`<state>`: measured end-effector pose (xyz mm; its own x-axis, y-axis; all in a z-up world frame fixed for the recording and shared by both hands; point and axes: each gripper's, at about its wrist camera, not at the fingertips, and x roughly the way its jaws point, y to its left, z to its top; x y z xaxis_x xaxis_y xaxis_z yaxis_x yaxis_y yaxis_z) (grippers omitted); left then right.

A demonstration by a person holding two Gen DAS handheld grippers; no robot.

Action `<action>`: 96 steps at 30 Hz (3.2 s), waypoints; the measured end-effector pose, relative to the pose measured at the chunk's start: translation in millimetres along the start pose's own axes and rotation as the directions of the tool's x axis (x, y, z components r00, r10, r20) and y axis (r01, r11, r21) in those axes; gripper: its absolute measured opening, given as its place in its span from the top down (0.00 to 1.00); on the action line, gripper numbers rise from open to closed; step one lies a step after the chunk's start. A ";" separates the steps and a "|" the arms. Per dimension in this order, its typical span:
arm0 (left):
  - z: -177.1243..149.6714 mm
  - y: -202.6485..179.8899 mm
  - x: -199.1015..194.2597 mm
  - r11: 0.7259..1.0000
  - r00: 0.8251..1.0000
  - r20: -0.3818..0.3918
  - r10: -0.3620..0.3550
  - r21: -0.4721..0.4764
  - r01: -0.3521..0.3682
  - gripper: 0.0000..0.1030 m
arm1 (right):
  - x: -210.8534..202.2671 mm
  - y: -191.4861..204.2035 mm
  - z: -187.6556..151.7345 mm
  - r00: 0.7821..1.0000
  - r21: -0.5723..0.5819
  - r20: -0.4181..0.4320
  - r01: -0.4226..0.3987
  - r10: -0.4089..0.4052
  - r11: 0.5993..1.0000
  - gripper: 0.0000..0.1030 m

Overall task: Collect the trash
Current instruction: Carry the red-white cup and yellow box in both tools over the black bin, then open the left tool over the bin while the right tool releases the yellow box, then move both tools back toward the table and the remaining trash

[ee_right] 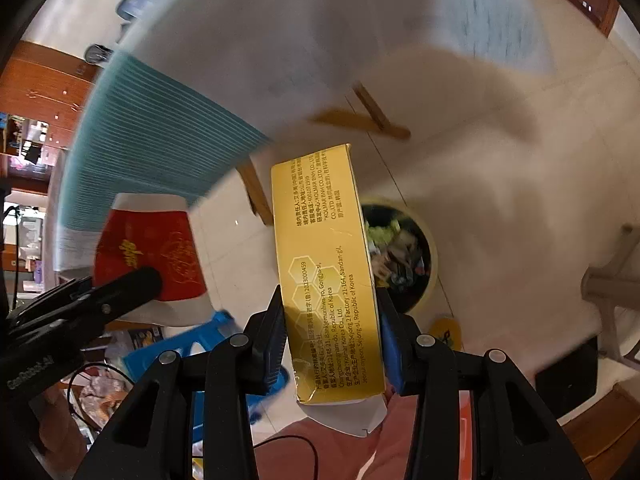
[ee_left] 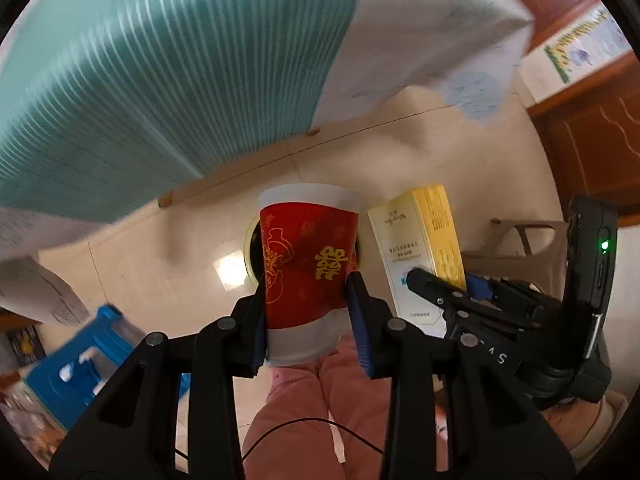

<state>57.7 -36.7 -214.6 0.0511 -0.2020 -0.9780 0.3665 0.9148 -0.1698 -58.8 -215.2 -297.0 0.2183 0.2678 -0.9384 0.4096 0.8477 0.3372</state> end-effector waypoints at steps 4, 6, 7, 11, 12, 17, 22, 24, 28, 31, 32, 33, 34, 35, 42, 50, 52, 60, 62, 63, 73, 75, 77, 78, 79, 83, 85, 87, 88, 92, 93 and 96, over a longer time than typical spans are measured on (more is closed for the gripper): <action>-5.9 8.3 50.1 0.998 0.999 -0.006 0.046 -0.035 -0.046 0.70 | 54.6 -20.9 -1.2 0.998 0.001 -0.065 0.002 -0.002 1.000 0.60; -7.6 15.1 74.3 0.996 0.998 -0.013 0.062 -0.059 -0.062 0.70 | 83.1 -28.2 -3.4 0.995 -0.006 -0.102 0.006 -0.006 1.000 0.60; -7.9 18.5 84.8 0.995 0.998 -0.019 0.066 -0.070 -0.067 0.70 | 94.7 -30.2 -3.9 0.993 -0.012 -0.115 0.007 -0.008 1.000 0.60; -7.4 26.0 123.6 0.989 0.996 -0.038 0.078 -0.119 -0.082 0.69 | 138.9 -35.1 -4.5 0.989 -0.031 -0.148 0.020 -0.024 0.999 0.60; -6.9 26.5 132.0 0.989 0.996 -0.039 0.080 -0.124 -0.084 0.69 | 144.4 -35.0 -5.5 0.988 -0.029 -0.151 0.019 -0.024 0.999 0.60; -1.0 16.6 164.0 0.989 0.994 -0.041 0.101 -0.101 -0.104 0.65 | 178.4 -43.4 2.2 0.985 0.013 -0.175 0.002 0.000 1.000 0.59; -2.7 9.6 190.9 0.991 0.991 -0.083 0.104 -0.072 -0.110 0.59 | 189.9 -47.2 8.6 0.984 0.044 -0.179 0.006 0.002 0.999 0.45; -3.2 9.2 196.0 0.990 0.989 -0.090 0.115 -0.068 -0.122 0.51 | 187.1 -49.9 10.3 0.987 0.054 -0.162 0.000 0.008 0.999 0.28; -3.6 9.7 192.3 0.989 0.990 -0.070 0.124 -0.075 -0.129 0.27 | 182.9 -61.9 10.1 0.989 0.082 -0.148 0.001 0.011 0.997 0.23; -6.0 10.4 184.6 0.988 0.989 -0.062 0.135 -0.067 -0.139 0.27 | 174.7 -67.1 11.3 0.991 0.083 -0.130 0.023 -0.012 0.996 0.18; -6.7 8.5 180.1 0.988 0.989 -0.059 0.138 -0.066 -0.142 0.27 | 171.4 -69.9 11.9 0.991 0.085 -0.130 0.026 -0.014 0.996 0.18; -7.6 10.0 174.4 0.988 0.989 -0.057 0.139 -0.065 -0.143 0.27 | 165.6 -71.8 10.3 0.991 0.088 -0.130 0.028 -0.016 0.996 0.18; -8.8 9.4 167.5 0.988 0.989 -0.052 0.139 -0.065 -0.143 0.27 | 160.1 -72.5 9.9 0.991 0.092 -0.130 0.028 -0.016 0.995 0.18; -9.7 12.3 162.1 0.988 0.989 -0.048 0.137 -0.066 -0.140 0.27 | 152.7 -71.7 9.9 0.992 0.093 -0.127 0.029 -0.017 0.995 0.18; -17.7 5.2 80.1 0.990 0.992 -0.010 0.126 -0.065 -0.126 0.27 | 77.6 -44.6 9.8 0.995 0.046 -0.091 0.032 -0.027 0.998 0.18; -13.7 2.4 -49.3 0.990 0.985 0.124 0.120 -0.084 -0.110 0.27 | -44.7 7.4 16.6 1.000 -0.046 0.007 0.021 -0.020 0.999 0.18; -11.6 1.6 -77.5 0.991 0.980 0.158 0.117 -0.088 -0.104 0.27 | -77.3 22.1 19.1 0.999 -0.074 0.043 0.017 -0.014 0.997 0.18; 4.8 3.3 -182.1 0.990 0.954 0.286 0.093 -0.130 -0.058 0.23 | -195.8 79.3 30.1 0.979 -0.203 0.202 0.017 0.025 0.979 0.18; 10.9 4.6 -203.0 0.988 0.947 0.309 0.092 -0.147 -0.048 0.19 | -223.1 92.1 33.5 0.970 -0.229 0.241 0.017 0.040 0.973 0.18; 14.6 6.3 -214.3 0.987 0.942 0.322 0.090 -0.158 -0.041 0.18 | -232.3 96.6 34.6 0.966 -0.238 0.253 0.014 0.048 0.971 0.18; 42.1 -5.4 -291.1 0.977 0.895 0.419 0.154 -0.197 -0.077 0.18 | -312.6 135.0 65.9 0.923 -0.354 0.354 -0.013 0.147 0.935 0.18; 47.3 -7.0 -301.3 0.975 0.887 0.432 0.166 -0.207 -0.082 0.18 | -321.3 140.2 74.3 0.914 -0.375 0.371 -0.016 0.166 0.927 0.18; 53.8 -7.8 -312.5 0.971 0.876 0.447 0.182 -0.222 -0.088 0.18 | -328.6 143.9 83.0 0.907 -0.390 0.384 -0.014 0.176 0.921 0.18; 56.6 -8.8 -316.4 0.969 0.873 0.449 0.191 -0.230 -0.093 0.18 | -330.5 145.1 88.6 0.904 -0.397 0.388 -0.013 0.181 0.918 0.18; 60.6 -9.2 -320.3 0.965 0.871 0.448 0.203 -0.240 -0.102 0.18 | -333.5 147.4 94.7 0.902 -0.404 0.391 -0.012 0.184 0.915 0.18; 73.8 -6.6 -332.5 0.956 0.855 0.459 0.240 -0.263 -0.127 0.18 | -337.0 159.0 119.9 0.900 -0.438 0.387 -0.011 0.199 0.899 0.18; 81.1 -1.5 -336.4 0.953 0.851 0.461 0.252 -0.270 -0.136 0.18 | -333.9 166.3 132.0 0.901 -0.450 0.386 -0.004 0.198 0.893 0.18; 92.1 6.4 -338.3 0.953 0.853 0.455 0.257 -0.265 -0.146 0.18 | -329.0 172.5 145.5 0.906 -0.452 0.373 -0.012 0.201 0.892 0.18; 97.5 10.3 -338.2 0.953 0.853 0.453 0.259 -0.262 -0.150 0.18 | -325.7 174.4 151.3 0.907 -0.450 0.369 -0.016 0.202 0.893 0.18; 130.2 28.8 -331.5 0.963 0.857 0.451 0.250 -0.207 -0.173 0.18 | -306.6 183.7 179.8 0.911 -0.448 0.361 -0.016 0.197 0.894 0.18; 144.6 35.2 -326.8 0.967 0.861 0.447 0.242 -0.180 -0.178 0.18 | -302.0 185.7 186.3 0.912 -0.447 0.363 -0.010 0.191 0.895 0.18; 190.1 50.5 -307.5 0.979 0.880 0.429 0.204 -0.109 -0.173 0.18 | -281.8 190.5 214.5 0.914 -0.412 0.375 0.013 0.157 0.911 0.18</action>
<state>237.1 5.0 100.6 0.5183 -0.1416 -0.8434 0.2483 0.9686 -0.0101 147.7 -227.4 47.8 0.5962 0.2058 -0.7760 0.0112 0.9644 0.2643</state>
